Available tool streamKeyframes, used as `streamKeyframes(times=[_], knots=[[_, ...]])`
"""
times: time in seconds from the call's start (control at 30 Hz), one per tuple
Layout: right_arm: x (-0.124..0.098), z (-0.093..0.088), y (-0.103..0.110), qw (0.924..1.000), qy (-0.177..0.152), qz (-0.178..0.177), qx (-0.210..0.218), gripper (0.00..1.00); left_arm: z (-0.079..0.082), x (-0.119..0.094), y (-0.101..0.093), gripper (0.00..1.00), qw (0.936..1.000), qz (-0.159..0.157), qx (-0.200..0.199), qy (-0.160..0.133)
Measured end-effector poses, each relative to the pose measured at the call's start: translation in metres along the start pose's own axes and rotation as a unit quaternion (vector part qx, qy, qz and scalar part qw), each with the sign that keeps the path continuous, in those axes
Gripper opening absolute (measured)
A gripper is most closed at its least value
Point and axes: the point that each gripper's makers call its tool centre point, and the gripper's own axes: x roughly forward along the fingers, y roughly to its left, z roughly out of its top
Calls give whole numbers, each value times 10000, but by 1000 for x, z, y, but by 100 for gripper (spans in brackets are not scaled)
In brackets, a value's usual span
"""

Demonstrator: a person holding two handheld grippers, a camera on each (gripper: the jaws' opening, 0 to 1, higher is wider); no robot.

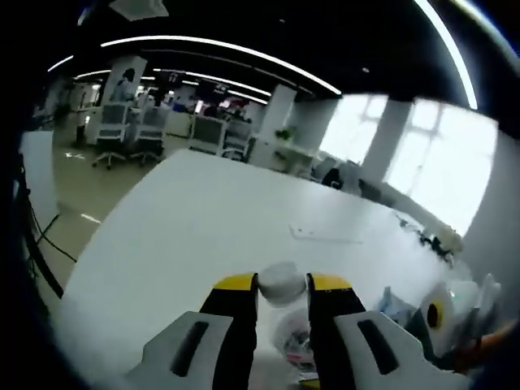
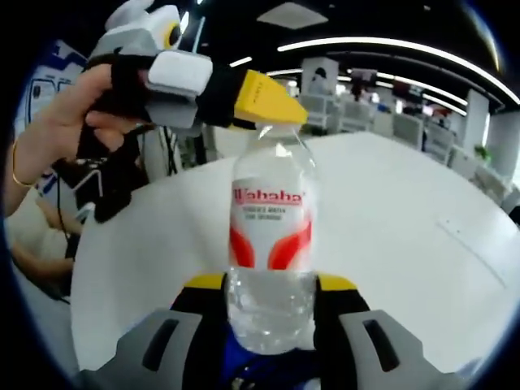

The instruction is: Arrange the tabletop items into an orderly group along one side of the table until the central work area is clear of visible clutter.

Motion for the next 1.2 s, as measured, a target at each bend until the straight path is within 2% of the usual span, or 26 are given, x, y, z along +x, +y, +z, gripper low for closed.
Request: streamKeyframes(times=[0.07,0.2,0.37,0.53,0.63,0.7,0.87,1.0,1.2], knots=[[0,0,2,10000,2,32,44,38,0,-3,-3,22,9994,47,319,79],[0,-1,7,9998,-13,-55,190,38,3,-9,-15,22,9966,-68,821,86],[1,-1,8,9994,-56,-165,282,38,4,-14,-24,22,9929,-91,1180,101],[6,-1,7,9991,-175,-227,327,38,6,-18,-36,22,9821,-181,1874,98],[9,-1,4,9987,-197,-315,351,38,5,-18,-43,22,9765,-272,2137,89],[10,-1,3,9984,-197,-340,415,38,4,-18,-46,22,9746,-350,2207,137],[12,-2,1,9972,-233,-419,579,39,0,-17,-53,21,9788,-559,1957,228],[11,-5,1,9964,-233,-461,677,39,-5,-17,-60,21,9792,-730,1869,299],[12,-7,1,9956,-237,-473,774,39,-7,-19,-62,21,9777,-728,1943,325]])
